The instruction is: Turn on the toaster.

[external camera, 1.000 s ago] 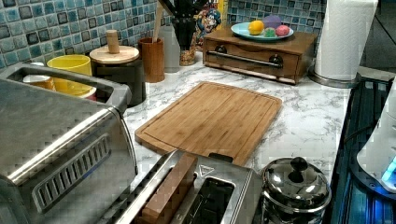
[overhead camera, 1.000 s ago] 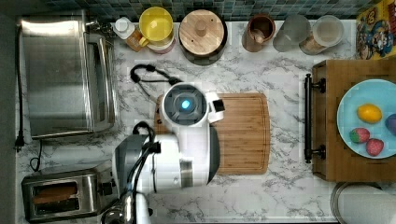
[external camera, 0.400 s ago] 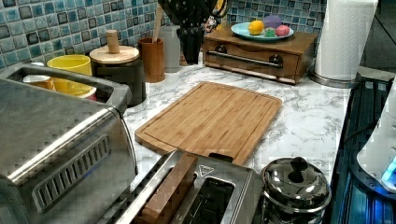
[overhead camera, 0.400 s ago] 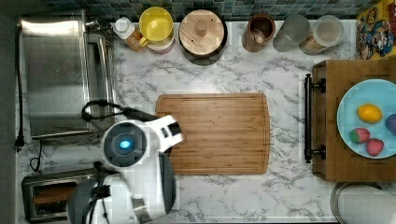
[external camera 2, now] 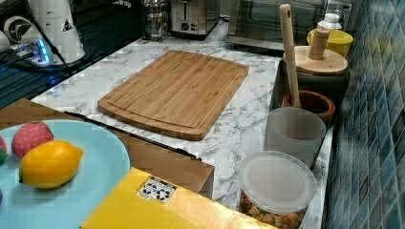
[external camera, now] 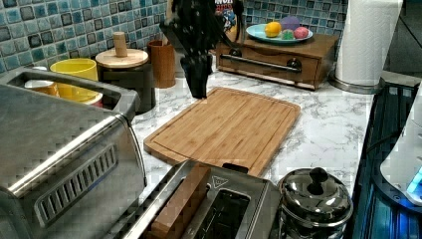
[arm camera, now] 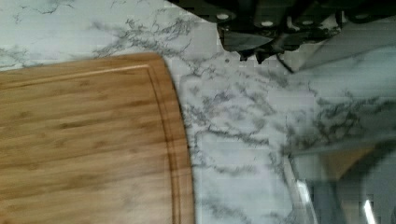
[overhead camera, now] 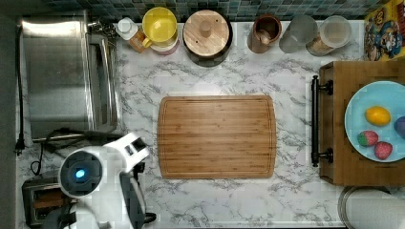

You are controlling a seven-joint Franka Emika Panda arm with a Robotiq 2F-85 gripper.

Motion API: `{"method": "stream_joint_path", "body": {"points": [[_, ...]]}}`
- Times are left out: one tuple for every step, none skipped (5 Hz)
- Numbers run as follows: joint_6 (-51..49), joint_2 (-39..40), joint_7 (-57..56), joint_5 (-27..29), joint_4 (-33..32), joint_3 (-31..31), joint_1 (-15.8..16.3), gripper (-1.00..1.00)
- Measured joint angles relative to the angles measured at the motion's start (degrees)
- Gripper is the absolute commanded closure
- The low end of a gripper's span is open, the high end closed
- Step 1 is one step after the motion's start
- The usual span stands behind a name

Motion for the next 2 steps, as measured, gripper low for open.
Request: {"method": "stream_joint_path", "body": {"points": [[-1.43, -0.82, -0.54, 0.32, -1.79, 1.05, 3.46, 1.0], [-0.25, -2.91, -1.41, 3.59, -4.59, 3.12, 4.31, 1.0]]}}
